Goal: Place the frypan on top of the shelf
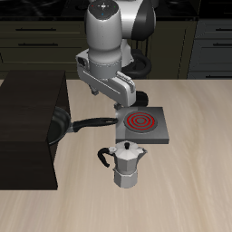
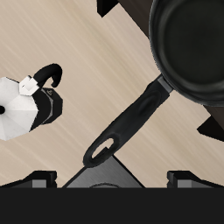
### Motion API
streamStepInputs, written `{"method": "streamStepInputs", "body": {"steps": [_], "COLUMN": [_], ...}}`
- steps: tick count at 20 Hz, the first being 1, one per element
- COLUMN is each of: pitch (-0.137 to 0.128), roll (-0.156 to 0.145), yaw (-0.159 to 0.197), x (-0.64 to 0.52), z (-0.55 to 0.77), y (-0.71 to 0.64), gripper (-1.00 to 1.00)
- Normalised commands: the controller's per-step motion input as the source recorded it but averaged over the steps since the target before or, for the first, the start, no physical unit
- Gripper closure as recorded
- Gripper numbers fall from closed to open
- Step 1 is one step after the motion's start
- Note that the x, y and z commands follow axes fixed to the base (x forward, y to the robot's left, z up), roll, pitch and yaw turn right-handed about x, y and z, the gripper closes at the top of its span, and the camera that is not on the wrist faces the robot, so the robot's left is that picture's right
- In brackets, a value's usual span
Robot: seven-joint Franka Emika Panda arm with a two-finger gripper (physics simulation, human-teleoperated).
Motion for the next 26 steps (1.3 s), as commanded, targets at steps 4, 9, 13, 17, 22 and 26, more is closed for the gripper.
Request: {"method": "streamStepInputs", "body": {"steps": [4,9,13,17,22,26], "pitch": [0.001,0.003,-0.022,0.002,-0.005,0.004], "roll": [-0.021,-0.004,-0.023,0.003,0.008,0.015], "yaw": [-0.027,-0.024,-0.019,-0.043,-0.051,-0.026], "x": [0.02,-0.05,-0.15,-0.06,-0.09,-0.05], "z": [-0.14,-0.2,-0.15,-0.13,-0.1,-0.09], "y": [-0.06,-0.01,-0.06,-0.04,-0.06,0.02], "gripper": [-1.0,-1.0,-1.0,-1.0,-1.0,-1.0]}}
